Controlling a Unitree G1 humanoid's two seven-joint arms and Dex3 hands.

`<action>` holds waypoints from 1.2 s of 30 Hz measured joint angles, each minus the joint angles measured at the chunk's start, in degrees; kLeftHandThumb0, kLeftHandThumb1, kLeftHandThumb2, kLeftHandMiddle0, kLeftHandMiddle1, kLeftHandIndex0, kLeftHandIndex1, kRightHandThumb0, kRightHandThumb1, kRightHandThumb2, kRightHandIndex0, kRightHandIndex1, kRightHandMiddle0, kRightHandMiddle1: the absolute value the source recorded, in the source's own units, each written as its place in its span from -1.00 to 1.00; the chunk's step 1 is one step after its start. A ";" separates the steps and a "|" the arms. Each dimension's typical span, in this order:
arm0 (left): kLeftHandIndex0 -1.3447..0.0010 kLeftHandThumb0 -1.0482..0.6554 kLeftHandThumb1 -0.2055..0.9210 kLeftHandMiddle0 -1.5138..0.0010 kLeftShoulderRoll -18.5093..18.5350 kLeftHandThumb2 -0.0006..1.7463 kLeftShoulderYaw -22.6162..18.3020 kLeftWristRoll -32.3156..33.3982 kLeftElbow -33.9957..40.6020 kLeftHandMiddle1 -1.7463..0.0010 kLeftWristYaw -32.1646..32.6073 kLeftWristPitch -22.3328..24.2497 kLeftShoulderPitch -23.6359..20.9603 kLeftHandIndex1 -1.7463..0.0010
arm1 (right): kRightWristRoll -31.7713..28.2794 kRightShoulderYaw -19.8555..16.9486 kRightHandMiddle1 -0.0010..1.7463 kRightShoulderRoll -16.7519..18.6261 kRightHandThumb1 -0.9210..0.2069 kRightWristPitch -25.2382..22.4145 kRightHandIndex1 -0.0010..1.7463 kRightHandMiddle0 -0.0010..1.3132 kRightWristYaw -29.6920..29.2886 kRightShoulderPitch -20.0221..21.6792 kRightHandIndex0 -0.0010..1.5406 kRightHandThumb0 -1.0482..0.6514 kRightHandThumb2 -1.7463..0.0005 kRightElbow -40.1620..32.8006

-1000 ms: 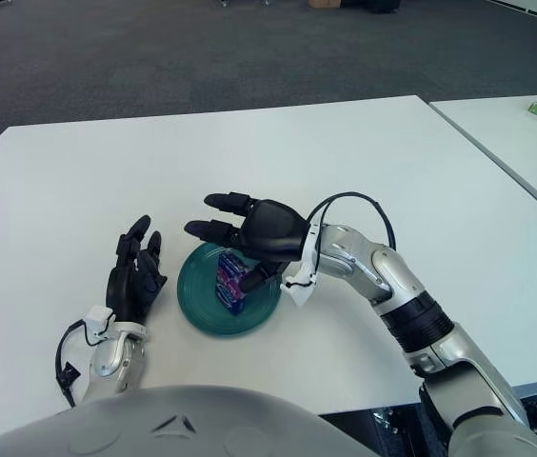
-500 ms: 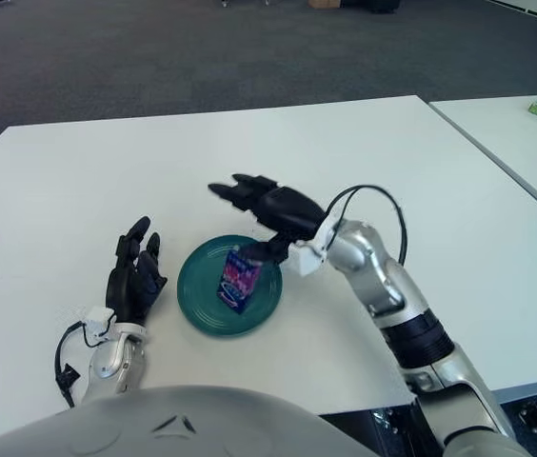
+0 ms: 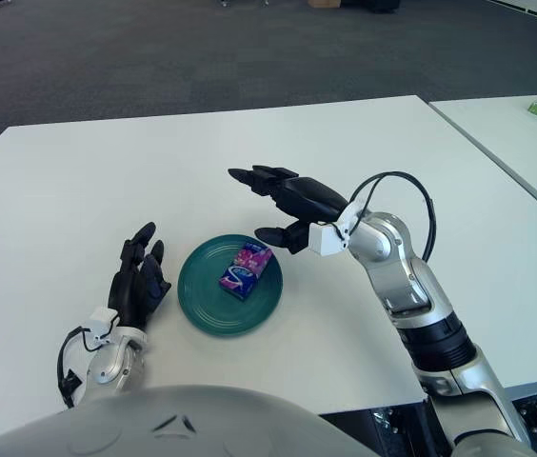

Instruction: Put the gum into the plate.

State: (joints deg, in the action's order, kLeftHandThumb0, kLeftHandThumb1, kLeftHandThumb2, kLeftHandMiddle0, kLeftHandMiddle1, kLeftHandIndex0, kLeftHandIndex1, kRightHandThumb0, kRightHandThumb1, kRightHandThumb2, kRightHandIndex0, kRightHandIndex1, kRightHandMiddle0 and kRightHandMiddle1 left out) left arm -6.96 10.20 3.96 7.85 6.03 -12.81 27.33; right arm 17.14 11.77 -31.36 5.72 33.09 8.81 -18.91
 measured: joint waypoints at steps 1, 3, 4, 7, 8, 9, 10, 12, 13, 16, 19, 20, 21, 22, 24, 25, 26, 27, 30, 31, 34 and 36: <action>0.98 -0.90 1.00 0.62 -0.08 0.12 0.03 0.00 0.30 1.00 0.00 0.25 0.18 0.25 | -0.45 -0.23 -1.00 0.00 -1.00 0.72 -1.00 -1.00 -0.25 -0.47 -1.00 -1.00 -0.15 0.65; 0.98 -0.89 1.00 0.62 -0.19 0.13 0.21 0.01 0.83 1.00 0.00 0.81 0.44 0.25 | -1.16 -0.66 -1.00 0.22 -1.00 2.29 -1.00 -1.00 -1.21 -1.23 -1.00 -1.00 -0.18 3.32; 0.98 -0.89 1.00 0.62 -0.27 0.13 0.29 0.01 1.15 1.00 0.00 1.10 0.62 0.25 | -1.91 -0.85 -1.00 0.73 -1.00 2.64 -1.00 -1.00 -1.78 -1.32 -1.00 -1.00 -0.19 5.45; 0.99 -0.87 1.00 0.62 -0.50 0.13 0.76 0.02 1.80 1.00 0.00 1.64 1.13 0.26 | -3.87 -1.89 -1.00 3.11 -1.00 1.75 -1.00 -1.00 -3.81 -1.80 -1.00 -1.00 -0.23 10.66; 0.99 -0.87 1.00 0.61 -0.60 0.13 0.98 0.03 2.18 1.00 0.00 1.92 1.33 0.26 | -5.08 -2.58 -1.00 4.18 -1.00 0.52 -1.00 -1.00 -4.39 -2.28 -1.00 -1.00 -0.23 11.76; 1.00 -0.86 1.00 0.61 -0.73 0.12 1.12 0.06 2.57 0.99 0.00 2.23 1.60 0.26 | -6.29 -3.27 -1.00 5.24 -1.00 -0.90 -1.00 -1.00 -5.02 -2.85 -1.00 -1.00 -0.25 12.35; 1.00 -0.86 1.00 0.61 -0.89 0.12 1.22 0.10 2.93 0.99 -0.01 2.44 1.88 0.26 | -7.40 -3.87 -1.00 6.24 -1.00 -2.12 -1.00 -1.00 -5.52 -3.41 -1.00 -1.00 -0.26 12.67; 1.00 -0.85 1.00 0.61 -1.15 0.12 1.25 0.28 3.47 0.99 -0.07 2.79 2.33 0.27 | -9.13 -4.86 -1.00 7.70 -1.00 -3.91 -1.00 -1.00 -6.37 -4.71 -1.00 -1.00 -0.28 12.66; 1.00 -0.85 1.00 0.61 -1.20 0.11 1.22 0.40 3.63 1.00 -0.19 2.96 2.41 0.27 | -9.76 -5.33 -0.99 8.20 -1.00 -4.58 -0.99 -0.98 -6.84 -5.57 -0.98 -1.00 -0.29 12.41; 1.00 -0.85 1.00 0.62 -1.19 0.11 1.05 1.12 3.78 1.00 -0.82 3.08 2.59 0.29 | -11.43 -6.80 -0.98 9.72 -1.00 -7.71 -0.98 -0.95 -8.61 -9.07 -0.96 -1.00 -0.29 9.66; 1.00 -0.84 1.00 0.62 -0.99 0.12 0.82 1.35 3.92 1.00 -1.22 3.07 2.82 0.31 | -13.16 -7.47 -0.96 12.11 -1.00 -11.63 -0.97 -0.91 -10.59 -12.98 -0.92 -0.99 -0.28 6.26; 1.00 -0.84 1.00 0.62 -0.91 0.12 0.75 1.35 3.96 1.00 -1.28 3.07 2.87 0.31 | -13.75 -7.65 -0.96 13.05 -1.00 -12.94 -0.97 -0.90 -11.35 -14.24 -0.91 -0.99 -0.28 5.16; 1.00 -0.84 1.00 0.62 -0.89 0.12 0.70 1.34 4.04 1.00 -1.32 3.06 3.01 0.32 | -14.14 -7.68 -0.94 14.14 -1.00 -14.07 -0.97 -0.88 -12.10 -15.42 -0.88 -0.98 -0.26 4.36; 1.00 -0.84 1.00 0.62 -0.83 0.13 0.72 1.33 4.17 1.00 -1.35 3.08 3.11 0.32 | -14.76 -7.80 -0.93 15.22 -1.00 -15.09 -0.96 -0.86 -12.89 -16.58 -0.87 -0.97 -0.25 3.65; 1.00 -0.83 1.00 0.62 -0.72 0.13 0.85 1.32 4.44 1.00 -1.48 3.18 3.38 0.33 | -15.91 -8.01 -0.91 17.51 -1.00 -16.47 -0.96 -0.83 -14.63 -18.64 -0.83 -0.97 -0.23 2.89; 1.00 -0.83 1.00 0.62 -0.65 0.13 0.94 1.33 4.58 1.00 -1.58 3.29 3.52 0.33 | -16.34 -8.09 -0.89 18.68 -1.00 -16.89 -0.96 -0.81 -15.46 -19.54 -0.80 -0.96 -0.22 2.74; 1.00 -0.83 1.00 0.62 -0.55 0.13 1.02 1.38 4.74 1.00 -1.78 3.43 3.63 0.34 | -16.84 -8.18 -0.78 19.91 -1.00 -17.13 -0.97 -0.85 -16.47 -20.35 -0.75 -0.95 -0.20 2.74; 1.00 -0.83 1.00 0.62 -0.43 0.13 1.05 1.46 4.90 1.00 -2.11 3.57 3.75 0.34 | -17.35 -8.25 -0.64 21.25 -1.00 -17.23 -0.98 -0.90 -17.60 -21.16 -0.71 -0.93 -0.18 2.75; 1.00 -0.83 1.00 0.61 0.00 0.12 1.04 1.78 5.25 0.99 -2.89 3.72 4.12 0.34 | -18.85 -8.52 -0.43 25.50 -1.00 -17.25 -0.99 -0.97 -21.07 -22.74 -0.63 -0.88 -0.13 3.04; 1.00 -0.82 1.00 0.61 0.17 0.12 1.02 1.86 5.37 0.99 -3.15 3.81 4.21 0.33 | -19.21 -8.72 -0.39 26.88 -1.00 -17.25 -0.99 -0.98 -22.28 -23.07 -0.61 -0.87 -0.12 3.21; 1.00 -0.81 1.00 0.61 0.46 0.12 0.99 1.97 5.68 0.99 -3.55 4.05 4.46 0.33 | -20.24 -9.25 -0.34 30.45 -1.00 -17.29 -0.99 -0.99 -25.72 -23.48 -0.59 -0.84 -0.10 3.58; 1.00 -0.81 1.00 0.61 0.63 0.12 1.00 2.04 5.78 0.99 -3.73 4.18 4.49 0.32 | -20.46 -9.55 -0.34 32.21 -1.00 -17.53 -0.99 -1.00 -27.75 -23.52 -0.58 -0.82 -0.09 3.64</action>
State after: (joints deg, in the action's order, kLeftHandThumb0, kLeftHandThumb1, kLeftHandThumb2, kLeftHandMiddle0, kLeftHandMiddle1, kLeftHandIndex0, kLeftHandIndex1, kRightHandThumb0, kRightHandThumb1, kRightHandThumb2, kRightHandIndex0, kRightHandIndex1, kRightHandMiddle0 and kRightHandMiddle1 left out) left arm -6.33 11.20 6.01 13.63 2.30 -8.63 31.83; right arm -3.32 2.21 0.85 -11.81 5.34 -14.71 -15.27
